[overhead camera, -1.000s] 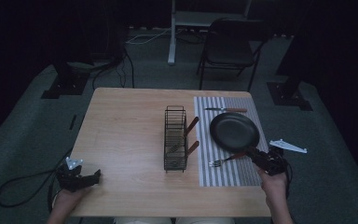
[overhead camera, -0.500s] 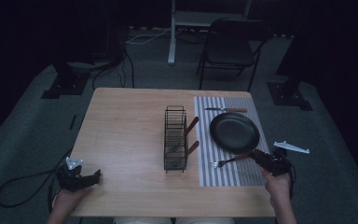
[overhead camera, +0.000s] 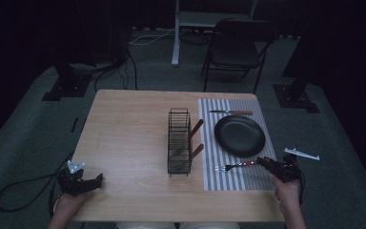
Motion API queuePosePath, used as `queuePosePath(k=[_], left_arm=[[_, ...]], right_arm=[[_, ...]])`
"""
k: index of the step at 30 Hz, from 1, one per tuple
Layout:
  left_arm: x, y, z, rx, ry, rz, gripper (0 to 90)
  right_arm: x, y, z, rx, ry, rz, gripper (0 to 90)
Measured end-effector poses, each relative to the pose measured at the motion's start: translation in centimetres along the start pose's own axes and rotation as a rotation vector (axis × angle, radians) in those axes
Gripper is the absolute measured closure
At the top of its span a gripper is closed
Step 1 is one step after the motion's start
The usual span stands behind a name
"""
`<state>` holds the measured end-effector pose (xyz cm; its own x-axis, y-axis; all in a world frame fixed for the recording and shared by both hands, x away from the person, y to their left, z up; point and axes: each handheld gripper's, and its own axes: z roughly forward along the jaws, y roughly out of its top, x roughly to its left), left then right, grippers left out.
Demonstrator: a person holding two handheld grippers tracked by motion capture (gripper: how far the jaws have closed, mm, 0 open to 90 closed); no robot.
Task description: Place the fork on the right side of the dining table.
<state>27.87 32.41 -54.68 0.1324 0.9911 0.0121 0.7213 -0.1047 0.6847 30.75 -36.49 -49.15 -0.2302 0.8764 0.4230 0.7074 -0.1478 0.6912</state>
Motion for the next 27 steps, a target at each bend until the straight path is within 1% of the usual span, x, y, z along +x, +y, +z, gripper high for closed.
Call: queuePosePath(k=[1,9,11,17,20,24,27], left_arm=[[0.0,0.0,0.0,0.0,0.0,0.0,0.2],[-0.1,0.0,0.0,0.0,0.004,-0.005,0.2],[-0.1,0.0,0.0,0.0,0.004,-0.005,0.2],[-0.1,0.0,0.0,0.0,0.004,-0.005,0.2],[-0.1,0.0,0.0,0.0,0.004,-0.005,0.2],[0.0,0.0,0.0,0.001,0.004,-0.004,0.2],[-0.1,0.0,0.0,0.0,0.004,-0.005,0.2]], right_arm=[[-0.4,-0.1,0.1,0.006,-0.009,0.001,56.0],[-1.5,-0.4,0.9,0.035,-0.023,0.016,50.8],[-1.8,-0.5,1.2,0.04,-0.016,0.019,49.7],[-3.3,-0.4,2.2,0.059,0.026,0.052,48.0],[-3.7,-0.5,2.7,0.078,0.014,0.052,46.0],[-4.1,-0.7,2.9,0.079,-0.007,0.049,44.6],[-4.1,-0.8,3.1,0.082,-0.041,0.021,42.8]])
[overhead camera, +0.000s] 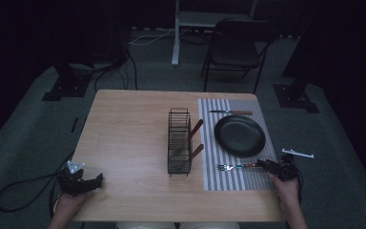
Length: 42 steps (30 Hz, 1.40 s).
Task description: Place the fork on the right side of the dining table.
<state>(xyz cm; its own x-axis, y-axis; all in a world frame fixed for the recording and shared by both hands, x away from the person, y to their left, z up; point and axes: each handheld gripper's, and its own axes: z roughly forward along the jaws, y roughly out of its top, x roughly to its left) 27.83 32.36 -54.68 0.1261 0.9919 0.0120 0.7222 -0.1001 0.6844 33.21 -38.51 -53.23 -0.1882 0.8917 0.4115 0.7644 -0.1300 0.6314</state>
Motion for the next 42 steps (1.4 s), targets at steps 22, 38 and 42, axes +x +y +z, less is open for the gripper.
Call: queuePosePath(k=[22,38,42], left_arm=[[0.0,0.0,0.0,-0.001,0.0,0.0,0.2],[0.0,0.0,0.0,0.0,0.0,0.0,0.2],[0.0,0.0,0.0,0.0,0.0,-0.001,0.2]], right_arm=[[2.2,-0.3,0.2,-0.036,-0.195,-0.152,29.1],[4.4,-3.4,-1.2,-0.014,-0.212,-0.152,13.9],[5.0,-4.2,-1.2,0.01,-0.206,-0.165,13.7]])
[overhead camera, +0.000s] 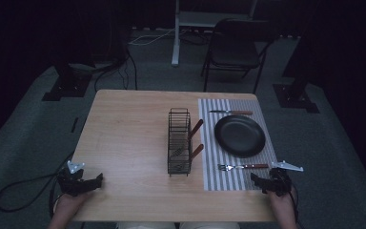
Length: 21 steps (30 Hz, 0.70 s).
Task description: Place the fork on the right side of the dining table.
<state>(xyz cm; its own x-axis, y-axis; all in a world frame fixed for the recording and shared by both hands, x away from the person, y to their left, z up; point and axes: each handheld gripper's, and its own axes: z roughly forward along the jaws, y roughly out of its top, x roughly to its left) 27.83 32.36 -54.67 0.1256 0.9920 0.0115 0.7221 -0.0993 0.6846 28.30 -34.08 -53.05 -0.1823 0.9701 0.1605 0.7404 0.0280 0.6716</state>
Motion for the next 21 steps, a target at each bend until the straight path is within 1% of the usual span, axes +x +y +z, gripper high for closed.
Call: queuePosePath(k=[3,7,9,12,15,18,21], left_arm=[[0.0,0.0,0.0,0.0,0.0,-0.001,0.2],[0.0,0.0,0.0,0.0,0.0,-0.001,0.2],[0.0,0.0,0.0,0.0,0.0,-0.001,0.2],[0.0,0.0,0.0,0.0,0.0,-0.001,0.2],[0.0,0.0,0.0,0.0,0.0,-0.001,0.2],[0.0,0.0,0.0,0.0,0.0,-0.001,0.2],[0.0,0.0,0.0,0.0,0.0,-0.001,0.2]], right_arm=[[0.5,-0.5,-0.2,-0.002,-0.01,-0.012,11.9],[1.3,-1.2,-0.2,-0.001,-0.045,-0.039,11.9],[1.6,-1.5,-0.3,-0.007,-0.044,-0.032,11.9],[2.3,-2.1,-0.3,-0.034,-0.074,-0.017,11.9],[2.8,-2.5,-0.2,-0.05,-0.115,-0.038,11.9],[2.8,-2.5,-0.2,-0.071,-0.155,-0.044,11.9],[2.5,-2.6,0.0,-0.065,-0.165,-0.031,11.9]])
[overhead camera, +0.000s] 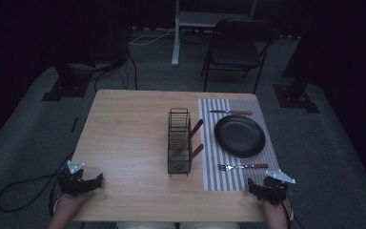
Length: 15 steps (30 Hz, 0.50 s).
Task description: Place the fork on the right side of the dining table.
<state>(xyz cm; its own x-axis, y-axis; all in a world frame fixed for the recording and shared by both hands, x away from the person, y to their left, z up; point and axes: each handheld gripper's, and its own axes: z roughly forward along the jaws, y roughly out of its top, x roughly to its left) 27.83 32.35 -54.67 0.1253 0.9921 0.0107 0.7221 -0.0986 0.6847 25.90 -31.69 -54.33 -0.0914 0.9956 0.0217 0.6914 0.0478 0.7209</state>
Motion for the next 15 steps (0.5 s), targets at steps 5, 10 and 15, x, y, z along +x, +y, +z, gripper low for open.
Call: queuePosePath(k=[5,10,15], left_arm=[[0.01,0.0,0.0,0.0,0.0,0.001,0.2],[0.0,0.0,0.01,-0.001,0.0,0.0,0.2],[0.01,0.0,0.0,0.0,0.0,0.001,0.1]], right_arm=[[-0.22,-0.27,0.49,0.011,-0.013,0.009,11.7],[-0.06,-0.41,0.63,-0.003,-0.027,0.014,11.5],[-0.07,-0.41,0.63,-0.003,-0.026,0.015,11.5]])
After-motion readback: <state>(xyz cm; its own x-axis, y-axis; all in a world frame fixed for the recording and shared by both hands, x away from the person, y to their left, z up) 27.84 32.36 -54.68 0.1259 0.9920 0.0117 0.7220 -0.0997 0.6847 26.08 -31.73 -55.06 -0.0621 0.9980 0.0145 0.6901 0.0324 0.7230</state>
